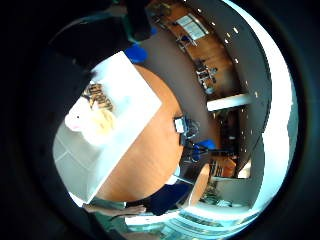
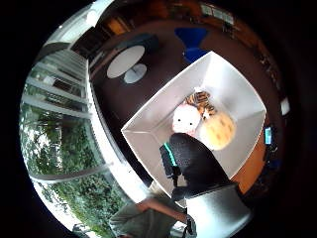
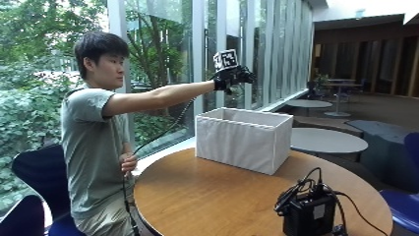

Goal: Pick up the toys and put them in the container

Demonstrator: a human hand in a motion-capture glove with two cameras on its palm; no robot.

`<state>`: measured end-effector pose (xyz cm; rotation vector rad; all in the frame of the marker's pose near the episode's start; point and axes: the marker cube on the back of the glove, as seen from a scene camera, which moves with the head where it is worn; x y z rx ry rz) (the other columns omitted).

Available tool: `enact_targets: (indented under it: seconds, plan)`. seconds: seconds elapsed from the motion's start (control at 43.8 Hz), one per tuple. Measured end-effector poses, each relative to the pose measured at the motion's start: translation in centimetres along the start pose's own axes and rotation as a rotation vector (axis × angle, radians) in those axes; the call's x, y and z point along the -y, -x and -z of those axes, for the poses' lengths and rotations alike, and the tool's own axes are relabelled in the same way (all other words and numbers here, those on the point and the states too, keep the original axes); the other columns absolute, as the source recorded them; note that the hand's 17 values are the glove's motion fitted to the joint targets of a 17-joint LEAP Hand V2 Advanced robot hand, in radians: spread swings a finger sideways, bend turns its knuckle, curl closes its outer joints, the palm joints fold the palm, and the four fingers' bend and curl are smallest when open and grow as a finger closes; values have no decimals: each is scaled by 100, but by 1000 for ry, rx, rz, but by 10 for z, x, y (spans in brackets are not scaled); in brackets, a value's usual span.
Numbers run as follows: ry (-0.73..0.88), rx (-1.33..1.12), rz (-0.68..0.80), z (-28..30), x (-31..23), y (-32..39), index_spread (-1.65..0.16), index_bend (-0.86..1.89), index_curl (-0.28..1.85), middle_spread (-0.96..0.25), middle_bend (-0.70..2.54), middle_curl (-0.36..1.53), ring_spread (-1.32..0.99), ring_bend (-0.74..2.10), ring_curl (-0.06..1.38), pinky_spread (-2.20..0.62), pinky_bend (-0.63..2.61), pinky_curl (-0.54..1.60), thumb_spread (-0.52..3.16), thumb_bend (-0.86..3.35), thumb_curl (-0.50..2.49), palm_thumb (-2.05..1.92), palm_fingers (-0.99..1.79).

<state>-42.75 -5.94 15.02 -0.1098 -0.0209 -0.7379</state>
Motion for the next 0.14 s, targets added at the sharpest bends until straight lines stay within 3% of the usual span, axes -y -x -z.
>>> enact_targets:
  seconds: [0.137]
  plan:
    - [-53, -137, -40, -8, 9, 19, -20, 3, 47, -3, 18, 43, -5, 59, 37, 0, 113, 43, 115, -3, 59, 6, -31]
